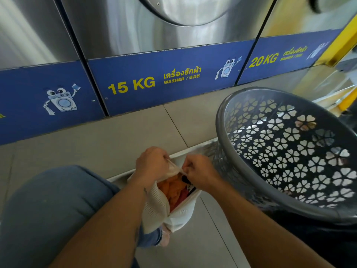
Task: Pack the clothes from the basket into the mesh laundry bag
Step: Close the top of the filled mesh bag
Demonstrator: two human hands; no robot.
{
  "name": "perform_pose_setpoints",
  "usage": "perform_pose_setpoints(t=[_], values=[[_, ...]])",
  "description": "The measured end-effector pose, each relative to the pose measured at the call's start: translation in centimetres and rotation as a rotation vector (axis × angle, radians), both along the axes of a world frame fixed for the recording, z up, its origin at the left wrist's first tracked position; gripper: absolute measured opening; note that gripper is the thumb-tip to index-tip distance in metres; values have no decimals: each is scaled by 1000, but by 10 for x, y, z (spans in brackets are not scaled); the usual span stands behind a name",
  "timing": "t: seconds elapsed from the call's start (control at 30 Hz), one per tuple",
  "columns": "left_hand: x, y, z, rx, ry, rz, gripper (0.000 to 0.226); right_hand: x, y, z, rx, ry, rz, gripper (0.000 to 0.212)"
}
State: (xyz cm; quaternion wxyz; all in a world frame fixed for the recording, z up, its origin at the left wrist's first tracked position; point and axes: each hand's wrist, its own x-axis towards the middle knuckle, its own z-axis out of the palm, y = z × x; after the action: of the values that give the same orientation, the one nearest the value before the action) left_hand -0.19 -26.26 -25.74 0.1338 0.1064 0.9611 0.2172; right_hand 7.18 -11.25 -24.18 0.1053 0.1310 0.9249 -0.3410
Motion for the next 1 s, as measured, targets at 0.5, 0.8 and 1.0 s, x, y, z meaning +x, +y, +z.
perform_pose_setpoints(t=[0.5,0.8,1.0], values=[[-44,-20,-8,10,-48,384,28,67,-13,-25,-228,-65,-133,23],[16,13,25,-137,196,-454,44,69,0,-20,-361,88,-394,20],[45,15,10,-124,30,-533,27,72,5,-20,-404,87,-485,16]])
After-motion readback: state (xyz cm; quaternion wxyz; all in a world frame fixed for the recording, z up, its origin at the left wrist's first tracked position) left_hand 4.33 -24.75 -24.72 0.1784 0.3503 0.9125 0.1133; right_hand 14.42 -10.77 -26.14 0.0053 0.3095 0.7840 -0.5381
